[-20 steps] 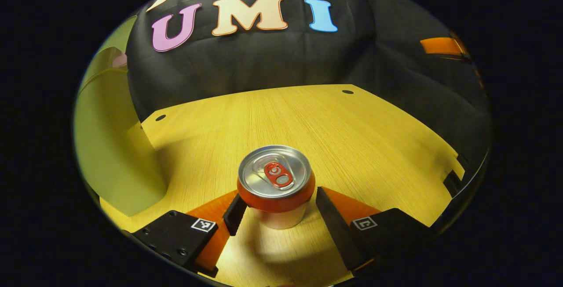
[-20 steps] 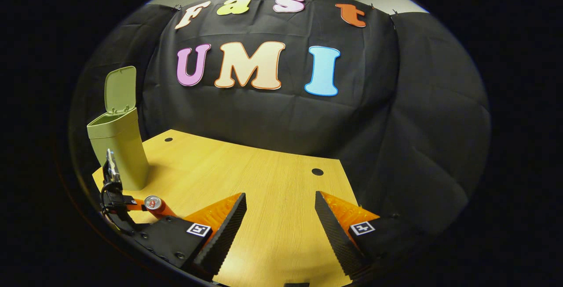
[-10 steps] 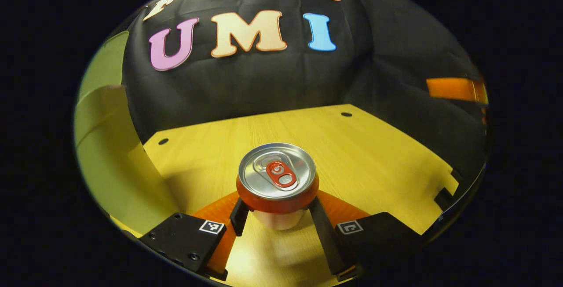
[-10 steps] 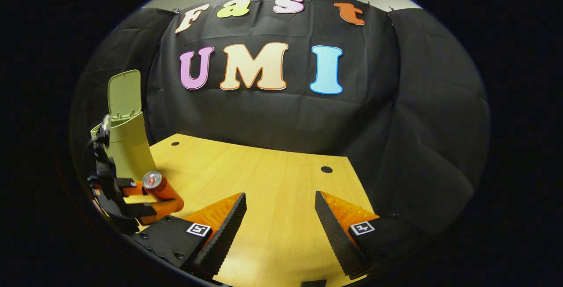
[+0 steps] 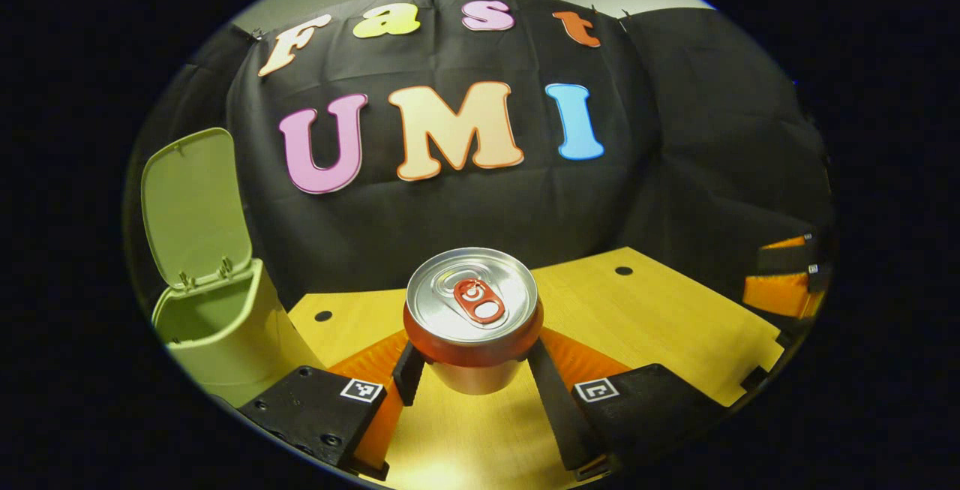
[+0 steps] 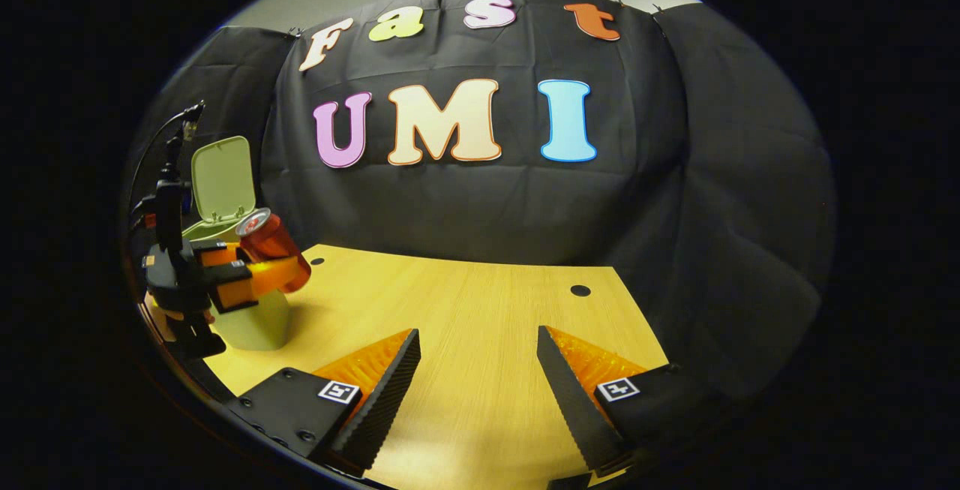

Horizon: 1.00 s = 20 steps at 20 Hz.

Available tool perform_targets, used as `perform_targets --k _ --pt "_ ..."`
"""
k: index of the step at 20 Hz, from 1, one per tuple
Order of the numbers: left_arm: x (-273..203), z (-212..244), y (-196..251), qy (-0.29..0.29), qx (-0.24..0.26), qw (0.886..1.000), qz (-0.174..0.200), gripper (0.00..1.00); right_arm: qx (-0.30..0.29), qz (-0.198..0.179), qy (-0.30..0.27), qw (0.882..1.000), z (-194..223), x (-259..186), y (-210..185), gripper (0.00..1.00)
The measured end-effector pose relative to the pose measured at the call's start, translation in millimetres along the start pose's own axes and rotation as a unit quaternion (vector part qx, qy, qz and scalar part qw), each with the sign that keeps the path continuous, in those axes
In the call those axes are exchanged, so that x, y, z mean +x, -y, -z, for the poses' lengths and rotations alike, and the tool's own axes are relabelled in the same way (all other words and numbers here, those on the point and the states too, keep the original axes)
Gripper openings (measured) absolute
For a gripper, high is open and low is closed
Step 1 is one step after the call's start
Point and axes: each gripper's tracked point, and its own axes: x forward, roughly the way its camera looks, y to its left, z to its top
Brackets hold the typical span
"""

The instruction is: Press the lid of the desktop garbage bin to open it, pick up the crumpled paper on the desktop and throw it into the bin, then pick up the pop can on the desktop and drop it into the bin, and finally close the garbage bin lid.

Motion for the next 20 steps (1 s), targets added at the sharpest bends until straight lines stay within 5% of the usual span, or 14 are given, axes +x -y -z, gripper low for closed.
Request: perform_targets --k 10,20 --pt "-16 -79 -112 0.063 -0.012 0.992 -0.112 0.77 -0.002 -0.014 0.007 1.0 2 -3 -14 0.99" --pt "-52 -57 -200 0.044 -0.033 0.977 -0.205 0.77 -0.014 -0.035 -0.002 0.999 5 3 -24 0.99"
